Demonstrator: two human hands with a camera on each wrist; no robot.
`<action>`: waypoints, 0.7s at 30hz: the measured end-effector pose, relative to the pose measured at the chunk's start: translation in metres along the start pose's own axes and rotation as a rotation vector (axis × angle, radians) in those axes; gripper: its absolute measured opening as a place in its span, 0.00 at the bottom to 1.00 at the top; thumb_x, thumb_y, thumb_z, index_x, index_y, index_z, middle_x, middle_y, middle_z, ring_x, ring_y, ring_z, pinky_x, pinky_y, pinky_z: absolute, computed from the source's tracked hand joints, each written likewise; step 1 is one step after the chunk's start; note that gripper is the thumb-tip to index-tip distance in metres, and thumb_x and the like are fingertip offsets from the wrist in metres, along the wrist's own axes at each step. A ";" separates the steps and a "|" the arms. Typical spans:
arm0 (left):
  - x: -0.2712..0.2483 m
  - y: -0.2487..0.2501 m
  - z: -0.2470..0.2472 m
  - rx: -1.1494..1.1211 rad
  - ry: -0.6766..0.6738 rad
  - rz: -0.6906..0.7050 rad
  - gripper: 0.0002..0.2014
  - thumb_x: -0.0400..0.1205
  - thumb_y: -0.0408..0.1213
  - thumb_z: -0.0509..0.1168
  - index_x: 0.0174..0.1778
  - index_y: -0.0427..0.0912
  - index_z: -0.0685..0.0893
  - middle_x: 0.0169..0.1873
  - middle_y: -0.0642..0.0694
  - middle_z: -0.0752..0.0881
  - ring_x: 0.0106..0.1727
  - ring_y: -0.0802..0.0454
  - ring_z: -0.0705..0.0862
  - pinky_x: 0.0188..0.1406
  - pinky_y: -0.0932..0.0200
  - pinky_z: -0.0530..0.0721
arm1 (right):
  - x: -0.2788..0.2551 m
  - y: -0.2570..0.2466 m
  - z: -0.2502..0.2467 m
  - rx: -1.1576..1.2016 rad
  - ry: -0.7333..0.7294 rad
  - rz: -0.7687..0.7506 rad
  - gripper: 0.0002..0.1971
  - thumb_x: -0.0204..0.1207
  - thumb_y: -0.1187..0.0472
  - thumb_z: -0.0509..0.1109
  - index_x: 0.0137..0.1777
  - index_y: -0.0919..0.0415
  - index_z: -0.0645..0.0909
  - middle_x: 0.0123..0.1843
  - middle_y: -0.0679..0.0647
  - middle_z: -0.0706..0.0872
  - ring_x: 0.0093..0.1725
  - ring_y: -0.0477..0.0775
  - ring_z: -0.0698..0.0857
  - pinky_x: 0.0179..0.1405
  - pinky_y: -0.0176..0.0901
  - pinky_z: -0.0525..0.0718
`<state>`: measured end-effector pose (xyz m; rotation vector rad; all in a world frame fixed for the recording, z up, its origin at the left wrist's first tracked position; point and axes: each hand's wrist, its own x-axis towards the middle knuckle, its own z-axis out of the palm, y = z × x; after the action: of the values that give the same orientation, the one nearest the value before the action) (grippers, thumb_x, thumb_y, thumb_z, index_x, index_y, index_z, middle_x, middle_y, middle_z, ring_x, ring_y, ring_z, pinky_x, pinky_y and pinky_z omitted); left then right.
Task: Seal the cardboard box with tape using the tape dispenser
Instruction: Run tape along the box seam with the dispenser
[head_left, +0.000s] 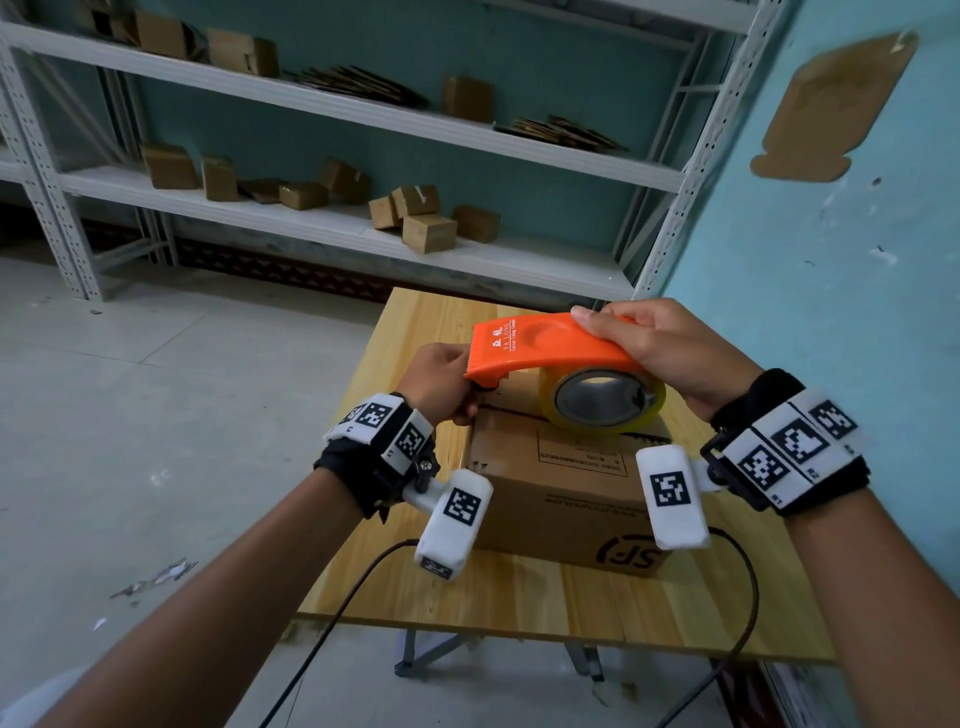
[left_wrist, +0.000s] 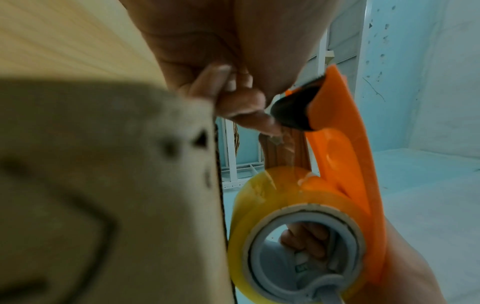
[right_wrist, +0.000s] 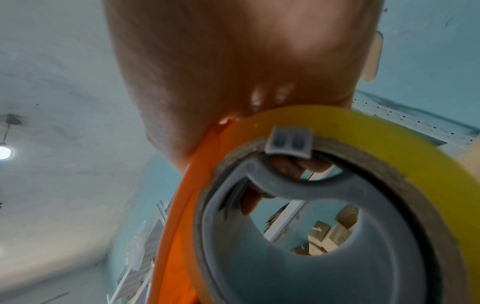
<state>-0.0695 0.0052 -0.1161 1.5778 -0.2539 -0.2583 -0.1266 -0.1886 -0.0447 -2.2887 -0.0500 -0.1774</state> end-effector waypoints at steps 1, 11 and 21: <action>0.000 -0.001 0.001 0.006 0.014 0.010 0.18 0.86 0.30 0.54 0.32 0.38 0.82 0.13 0.52 0.76 0.13 0.58 0.68 0.14 0.69 0.65 | 0.000 0.000 0.001 0.002 0.001 0.001 0.21 0.77 0.37 0.67 0.43 0.55 0.84 0.36 0.55 0.86 0.38 0.51 0.86 0.45 0.45 0.82; 0.005 -0.010 0.005 0.164 0.078 0.058 0.19 0.81 0.21 0.54 0.27 0.42 0.81 0.13 0.51 0.73 0.14 0.55 0.66 0.18 0.65 0.65 | 0.004 -0.007 0.004 -0.080 0.034 -0.027 0.29 0.61 0.28 0.71 0.41 0.56 0.83 0.35 0.53 0.87 0.36 0.53 0.87 0.40 0.48 0.85; 0.015 -0.016 -0.005 0.357 0.131 0.061 0.11 0.84 0.29 0.58 0.45 0.30 0.85 0.18 0.47 0.77 0.16 0.51 0.71 0.18 0.63 0.70 | 0.013 -0.017 0.004 -0.189 -0.010 -0.041 0.24 0.67 0.35 0.76 0.33 0.60 0.83 0.23 0.46 0.78 0.22 0.39 0.78 0.23 0.28 0.74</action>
<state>-0.0539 0.0051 -0.1325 1.9283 -0.2553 -0.0625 -0.1146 -0.1748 -0.0329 -2.4789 -0.0891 -0.1990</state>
